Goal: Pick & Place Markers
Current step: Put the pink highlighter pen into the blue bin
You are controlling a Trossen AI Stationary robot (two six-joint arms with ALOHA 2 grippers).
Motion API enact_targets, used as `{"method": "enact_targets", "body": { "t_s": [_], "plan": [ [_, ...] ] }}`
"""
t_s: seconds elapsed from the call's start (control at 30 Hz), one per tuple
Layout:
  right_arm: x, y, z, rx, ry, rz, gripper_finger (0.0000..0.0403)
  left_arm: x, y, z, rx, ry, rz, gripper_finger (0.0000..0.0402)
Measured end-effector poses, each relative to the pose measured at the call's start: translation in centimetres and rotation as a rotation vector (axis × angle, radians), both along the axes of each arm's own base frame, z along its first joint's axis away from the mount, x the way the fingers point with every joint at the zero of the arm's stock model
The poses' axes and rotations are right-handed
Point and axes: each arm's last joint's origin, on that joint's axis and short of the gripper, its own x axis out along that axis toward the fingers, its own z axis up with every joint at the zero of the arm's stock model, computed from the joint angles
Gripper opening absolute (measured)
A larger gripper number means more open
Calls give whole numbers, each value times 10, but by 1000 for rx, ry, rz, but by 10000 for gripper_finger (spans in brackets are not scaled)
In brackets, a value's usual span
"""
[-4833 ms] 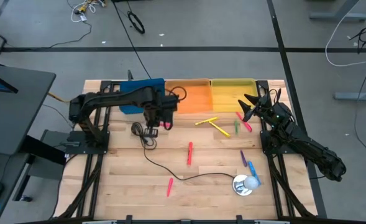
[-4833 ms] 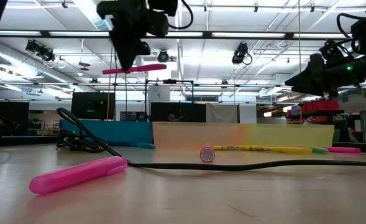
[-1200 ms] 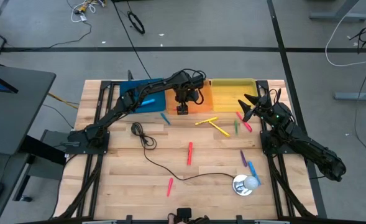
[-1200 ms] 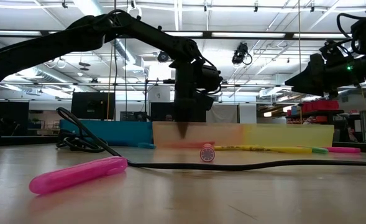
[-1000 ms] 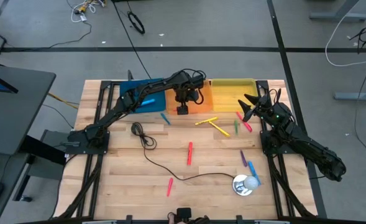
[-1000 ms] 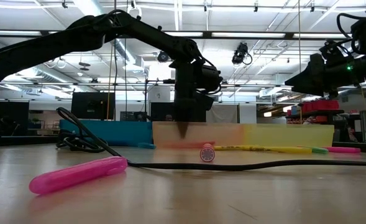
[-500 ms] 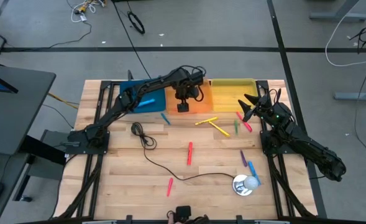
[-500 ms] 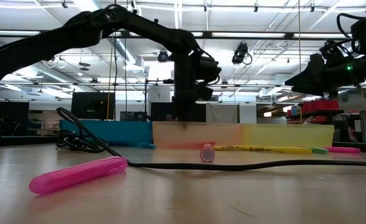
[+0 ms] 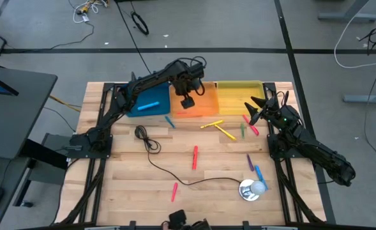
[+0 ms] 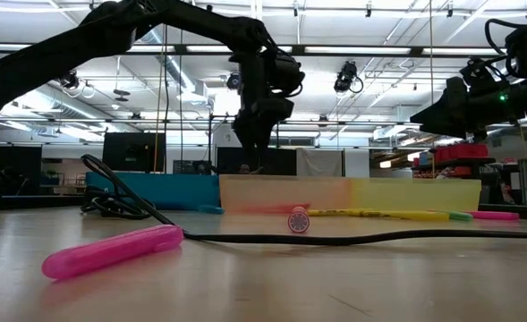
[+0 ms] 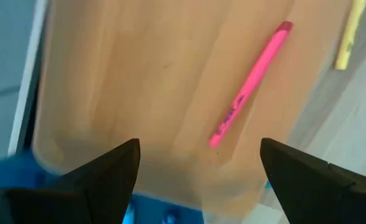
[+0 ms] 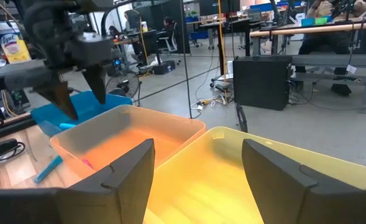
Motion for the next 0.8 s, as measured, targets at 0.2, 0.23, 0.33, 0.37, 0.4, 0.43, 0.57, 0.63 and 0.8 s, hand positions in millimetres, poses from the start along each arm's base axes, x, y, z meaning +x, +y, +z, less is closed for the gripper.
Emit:
{"method": "enact_targets", "body": {
  "t_s": [0.2, 0.23, 0.33, 0.37, 0.4, 0.43, 0.57, 0.63, 0.8],
  "plan": [
    [0, 0, 0, 0, 0, 0, 245, -18, 4, 24, -23, -24, 221, 339],
    [0, 0, 0, 0, 0, 0, 245, -20, 5, 26, -28, -29, 262, 339],
    [0, 0, 0, 0, 0, 0, 245, -25, 7, 33, -40, -51, 381, 339],
    [0, 0, 0, 0, 0, 0, 245, -27, 8, 35, -44, -59, 428, 339],
    [0, 0, 0, 0, 0, 0, 245, -29, 10, 37, -50, -64, 473, 339],
    [0, 0, 0, 0, 0, 0, 245, -30, 11, 38, -53, -67, 515, 339],
    [0, 0, 0, 0, 0, 0, 245, -36, 13, 38, -99, -47, 650, 339],
    [0, 0, 0, 0, 0, 0, 245, -39, 14, 38, -128, -44, 689, 339],
    [0, 0, 0, 0, 0, 0, 245, -42, 14, 38, -137, -19, 728, 339]
  ]
}}
